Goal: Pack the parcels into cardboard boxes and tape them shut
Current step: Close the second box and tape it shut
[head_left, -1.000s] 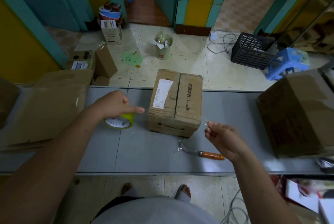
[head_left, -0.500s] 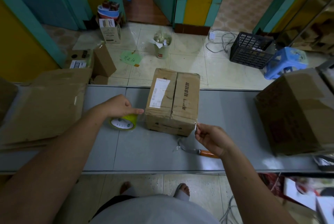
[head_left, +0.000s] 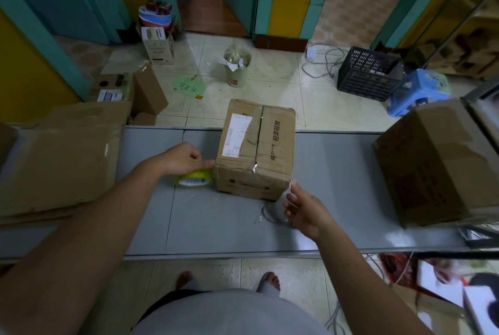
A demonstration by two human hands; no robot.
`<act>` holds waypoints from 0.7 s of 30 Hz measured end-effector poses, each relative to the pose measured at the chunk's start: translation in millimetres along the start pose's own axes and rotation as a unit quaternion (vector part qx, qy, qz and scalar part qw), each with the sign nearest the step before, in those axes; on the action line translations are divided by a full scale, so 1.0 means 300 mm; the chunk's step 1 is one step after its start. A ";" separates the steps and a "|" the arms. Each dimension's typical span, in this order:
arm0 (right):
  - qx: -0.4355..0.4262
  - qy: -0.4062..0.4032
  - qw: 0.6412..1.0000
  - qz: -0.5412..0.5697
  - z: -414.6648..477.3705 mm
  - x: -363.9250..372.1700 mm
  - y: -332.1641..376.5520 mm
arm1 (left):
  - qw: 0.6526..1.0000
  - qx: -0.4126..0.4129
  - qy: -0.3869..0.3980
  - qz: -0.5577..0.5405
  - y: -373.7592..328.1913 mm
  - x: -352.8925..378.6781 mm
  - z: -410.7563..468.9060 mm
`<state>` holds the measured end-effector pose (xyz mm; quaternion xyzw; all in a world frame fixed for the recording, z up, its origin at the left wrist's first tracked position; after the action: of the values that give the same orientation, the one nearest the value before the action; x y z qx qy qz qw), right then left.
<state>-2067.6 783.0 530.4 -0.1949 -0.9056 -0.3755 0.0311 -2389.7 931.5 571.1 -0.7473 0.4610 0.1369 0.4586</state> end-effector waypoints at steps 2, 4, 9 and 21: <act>-0.131 -0.073 0.987 -0.055 -0.040 -0.027 0.079 | 1.000 0.016 -0.013 -0.015 0.000 -0.010 -0.009; -0.318 -0.136 0.926 -0.150 -0.129 -0.037 0.204 | 0.999 0.026 -0.023 -0.031 -0.017 -0.023 -0.037; -0.495 -0.048 0.658 -0.566 -0.226 0.222 0.296 | 0.998 0.052 -0.032 -0.008 -0.040 -0.045 -0.081; -0.485 0.044 0.647 -0.586 -0.021 0.095 0.473 | 0.978 0.160 -0.002 -0.136 -0.152 0.070 -0.187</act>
<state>-2040.9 879.1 635.4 0.4064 -0.5170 -0.7090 -0.2547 -2353.4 881.2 613.9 -0.7195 0.3699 -0.0007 0.5878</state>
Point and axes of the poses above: each hand's wrist, its own z-axis towards the middle knuckle, its own x-axis out of the palm, y = z × x, the point moved 9 cm from there along z, towards the middle knuckle, and after that the axes turned 4 degrees about -x, right-handed, at the moved point
